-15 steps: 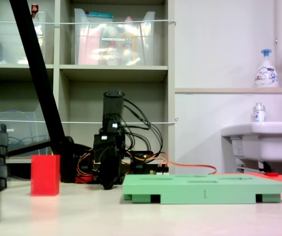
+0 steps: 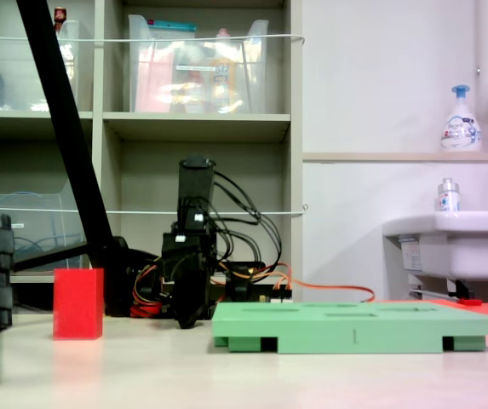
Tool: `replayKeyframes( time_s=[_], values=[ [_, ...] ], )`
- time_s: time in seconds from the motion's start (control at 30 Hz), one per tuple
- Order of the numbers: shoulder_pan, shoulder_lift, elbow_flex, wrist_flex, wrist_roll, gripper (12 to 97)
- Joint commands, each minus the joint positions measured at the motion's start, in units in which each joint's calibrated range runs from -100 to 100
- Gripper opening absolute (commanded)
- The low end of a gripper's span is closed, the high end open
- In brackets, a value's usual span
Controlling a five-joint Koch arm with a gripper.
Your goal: Put the square block into the corresponding hole
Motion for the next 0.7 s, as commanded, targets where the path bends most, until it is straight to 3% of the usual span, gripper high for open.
replayKeyframes(
  time_s=[0.0,0.2,0.33,0.5,0.67],
  values=[
    [0.0,-0.4,-1.1,-6.0,-0.3,48.7],
    [-0.3,-0.4,-1.1,-5.4,3.0,48.2],
    [-2.5,-0.4,-1.1,-1.6,19.7,49.7],
    [-4.3,-0.4,-1.1,-2.4,26.5,45.8],
    [-5.4,-0.4,6.2,-27.8,32.8,43.3]
  ],
)
